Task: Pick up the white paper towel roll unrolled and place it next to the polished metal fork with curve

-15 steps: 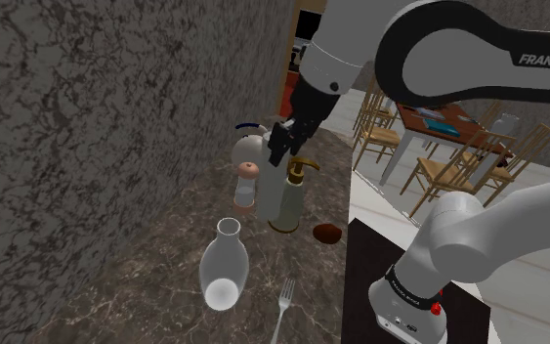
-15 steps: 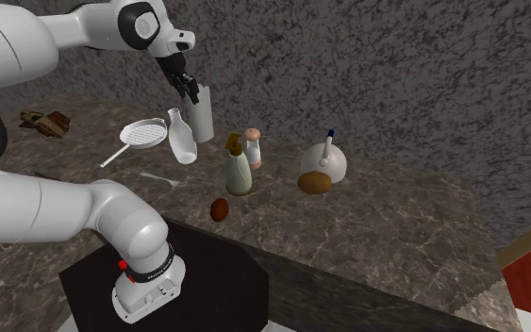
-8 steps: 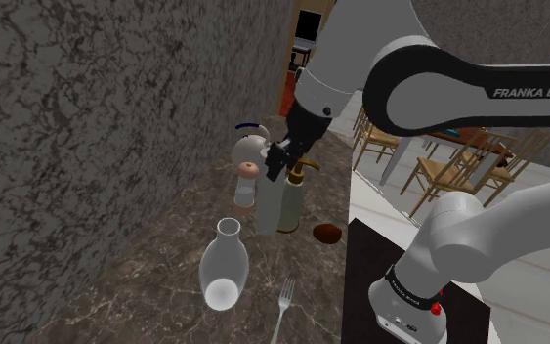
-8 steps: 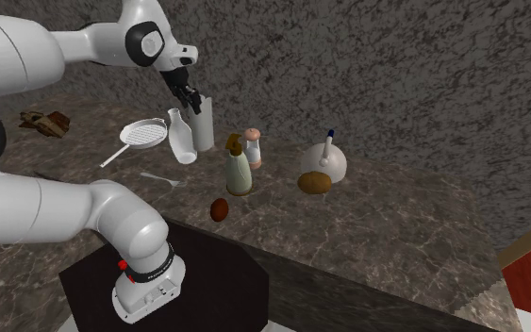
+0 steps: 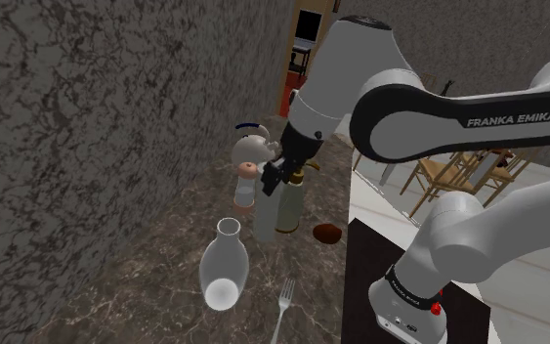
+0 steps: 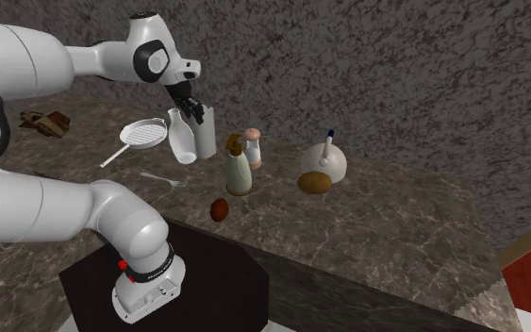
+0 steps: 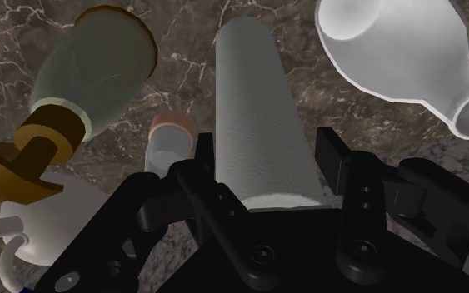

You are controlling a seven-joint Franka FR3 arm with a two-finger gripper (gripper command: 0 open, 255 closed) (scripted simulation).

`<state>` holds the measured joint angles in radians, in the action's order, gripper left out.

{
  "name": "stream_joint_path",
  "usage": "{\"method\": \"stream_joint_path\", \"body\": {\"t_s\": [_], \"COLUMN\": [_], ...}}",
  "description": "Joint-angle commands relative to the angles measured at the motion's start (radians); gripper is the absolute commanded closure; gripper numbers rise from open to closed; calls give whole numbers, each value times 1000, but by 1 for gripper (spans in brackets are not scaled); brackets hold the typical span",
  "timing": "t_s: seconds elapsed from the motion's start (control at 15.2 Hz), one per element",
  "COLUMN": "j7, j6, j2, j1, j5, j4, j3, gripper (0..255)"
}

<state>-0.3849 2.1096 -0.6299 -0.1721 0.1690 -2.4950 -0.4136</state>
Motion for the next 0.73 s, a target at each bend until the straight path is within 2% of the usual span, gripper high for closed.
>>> {"method": "stream_joint_path", "body": {"t_s": [0.0,0.66], "j7": [-2,-13], "j6": [28,177], "j2": [2,48], "j1": [-2,-4], "j5": [4,15], "j4": [-25,-129], "j3": [-6,-39], "gripper": [255,255]}}
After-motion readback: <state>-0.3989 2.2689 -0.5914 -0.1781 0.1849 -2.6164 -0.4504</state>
